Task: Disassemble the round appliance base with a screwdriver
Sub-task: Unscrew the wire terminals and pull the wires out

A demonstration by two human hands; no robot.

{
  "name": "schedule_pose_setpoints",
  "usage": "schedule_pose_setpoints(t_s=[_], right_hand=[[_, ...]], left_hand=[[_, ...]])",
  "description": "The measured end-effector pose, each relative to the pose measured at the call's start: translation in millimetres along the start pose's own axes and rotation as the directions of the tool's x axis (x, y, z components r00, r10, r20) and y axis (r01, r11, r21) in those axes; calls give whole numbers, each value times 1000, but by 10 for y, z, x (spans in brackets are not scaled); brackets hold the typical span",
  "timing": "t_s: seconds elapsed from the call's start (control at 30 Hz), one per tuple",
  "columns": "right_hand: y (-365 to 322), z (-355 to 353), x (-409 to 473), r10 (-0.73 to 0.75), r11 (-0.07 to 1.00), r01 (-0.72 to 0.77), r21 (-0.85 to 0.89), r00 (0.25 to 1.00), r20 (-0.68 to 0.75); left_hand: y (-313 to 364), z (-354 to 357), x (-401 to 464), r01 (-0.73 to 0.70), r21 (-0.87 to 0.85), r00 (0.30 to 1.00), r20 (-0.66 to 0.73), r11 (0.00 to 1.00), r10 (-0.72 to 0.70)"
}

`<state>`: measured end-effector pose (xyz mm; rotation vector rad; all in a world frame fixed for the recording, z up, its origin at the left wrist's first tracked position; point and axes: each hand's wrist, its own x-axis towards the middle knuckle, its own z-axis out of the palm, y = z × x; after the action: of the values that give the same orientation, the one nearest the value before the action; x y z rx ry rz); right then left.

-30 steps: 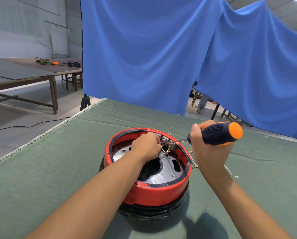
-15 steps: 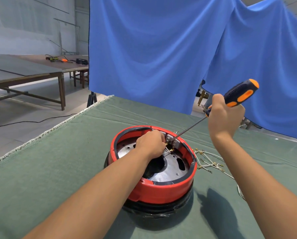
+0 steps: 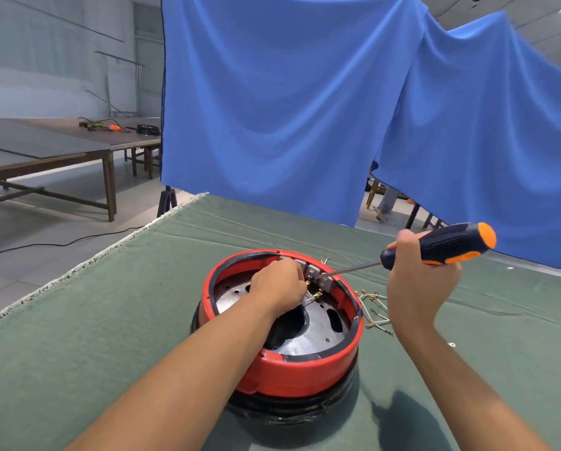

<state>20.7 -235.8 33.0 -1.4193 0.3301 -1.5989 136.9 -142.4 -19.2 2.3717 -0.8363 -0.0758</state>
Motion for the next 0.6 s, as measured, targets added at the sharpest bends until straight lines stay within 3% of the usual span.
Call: schedule_pose_setpoints(t_s=[0.2, 0.6], right_hand=[[-47, 51, -113, -126, 992, 127, 8, 974, 187], [123, 317, 570, 137, 961, -133, -244, 991, 0]], left_hand=[[-13, 10, 6, 5, -1, 1000, 0, 1000, -5], [-24, 11, 22, -1, 0, 1000, 0, 1000, 1]])
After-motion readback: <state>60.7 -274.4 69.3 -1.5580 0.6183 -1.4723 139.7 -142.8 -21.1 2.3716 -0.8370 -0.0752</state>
